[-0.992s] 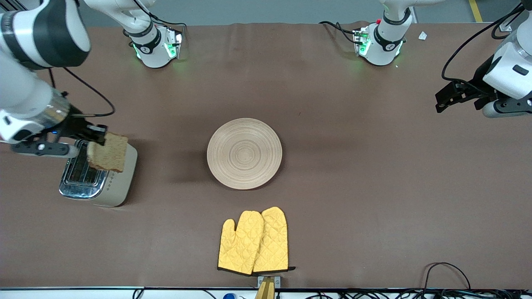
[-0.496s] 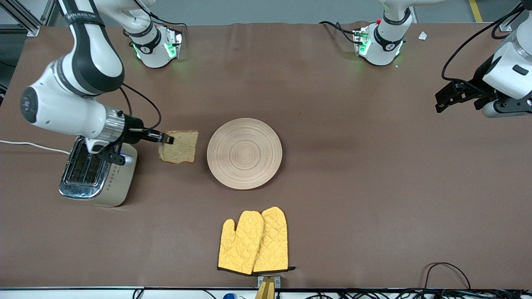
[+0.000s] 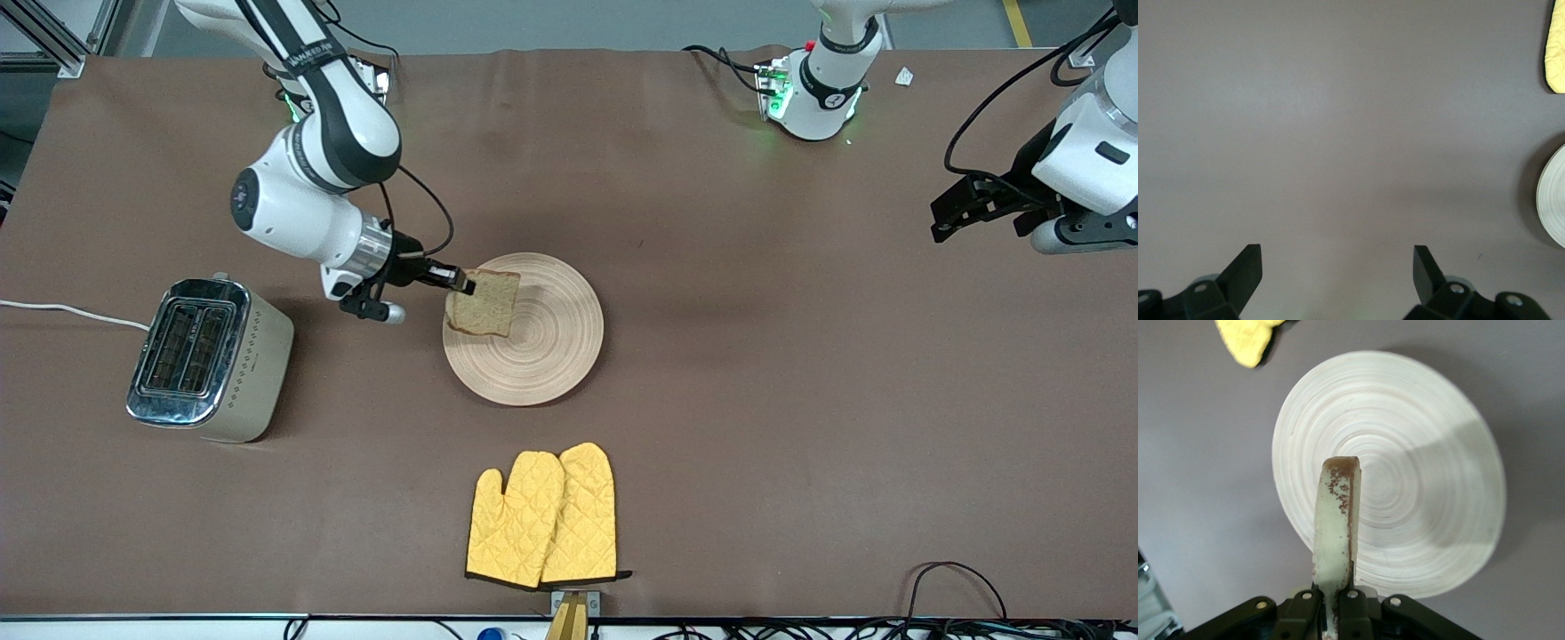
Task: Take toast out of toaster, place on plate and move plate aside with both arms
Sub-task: 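Carry the toast with the right gripper over the wooden plate, then lower the toast onto the plate and open the right gripper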
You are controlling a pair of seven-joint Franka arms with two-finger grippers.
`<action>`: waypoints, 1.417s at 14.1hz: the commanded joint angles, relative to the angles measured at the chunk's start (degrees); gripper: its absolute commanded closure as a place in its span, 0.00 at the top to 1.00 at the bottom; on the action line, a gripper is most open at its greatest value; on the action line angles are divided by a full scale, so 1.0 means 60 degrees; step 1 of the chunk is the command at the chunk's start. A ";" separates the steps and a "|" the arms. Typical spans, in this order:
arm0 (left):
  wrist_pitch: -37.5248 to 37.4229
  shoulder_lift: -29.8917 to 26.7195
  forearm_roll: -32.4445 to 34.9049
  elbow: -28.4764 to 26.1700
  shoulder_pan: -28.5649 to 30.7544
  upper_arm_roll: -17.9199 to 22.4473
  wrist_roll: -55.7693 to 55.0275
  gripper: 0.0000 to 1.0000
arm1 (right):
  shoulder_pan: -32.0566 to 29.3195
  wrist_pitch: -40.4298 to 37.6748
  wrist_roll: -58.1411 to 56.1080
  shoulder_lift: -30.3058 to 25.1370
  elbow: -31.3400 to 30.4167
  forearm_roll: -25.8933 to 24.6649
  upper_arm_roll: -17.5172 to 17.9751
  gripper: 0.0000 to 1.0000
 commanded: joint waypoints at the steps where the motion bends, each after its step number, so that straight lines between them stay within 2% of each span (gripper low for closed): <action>1: -0.0114 0.0114 -0.0007 0.0180 0.0005 -0.0018 -0.0037 1.00 | -0.0129 0.0122 -0.3278 0.0346 -0.0384 0.2418 -0.0106 0.00; 2: -0.0114 0.0114 -0.0007 0.0180 0.0005 -0.0018 -0.0023 1.00 | -0.0115 0.0137 -0.4596 0.0565 -0.0488 0.3414 -0.0121 0.00; 5: -0.0114 0.0114 -0.0007 0.0166 0.0005 -0.0018 -0.0052 1.00 | -0.0158 0.0371 -0.6992 0.1313 -0.0591 0.5045 -0.0121 0.00; 9: -0.0114 0.0129 -0.0007 0.0209 -0.0010 -0.0018 -0.0052 1.00 | -0.0129 0.0371 -0.7261 0.1432 -0.0577 0.5328 -0.0121 0.02; 13: -0.0114 0.0129 0.0008 0.0209 0.0005 -0.0004 -0.0037 1.00 | -0.0260 0.0342 -0.7362 0.1593 -0.0591 0.5313 -0.0150 0.46; 14: -0.0114 0.0129 0.0008 0.0209 0.0005 -0.0004 -0.0037 1.00 | -0.0333 0.0342 -0.7363 0.1593 -0.0620 0.5313 -0.0150 0.73; 15: -0.0114 0.0129 0.0008 0.0195 0.0005 -0.0004 -0.0037 1.00 | -0.0363 0.0342 -0.7348 0.1593 -0.0664 0.5313 -0.0165 0.87; 17: -0.0099 0.0217 0.0007 0.0224 0.0020 -0.0004 -0.0037 1.00 | -0.0378 0.0327 -0.7275 0.1506 -0.0708 0.5313 -0.0151 1.00; 20: -0.0085 0.0246 0.0008 0.0224 0.0034 -0.0004 -0.0008 1.00 | -0.0364 0.0298 -0.7217 0.1170 -0.0723 0.5197 -0.0180 1.00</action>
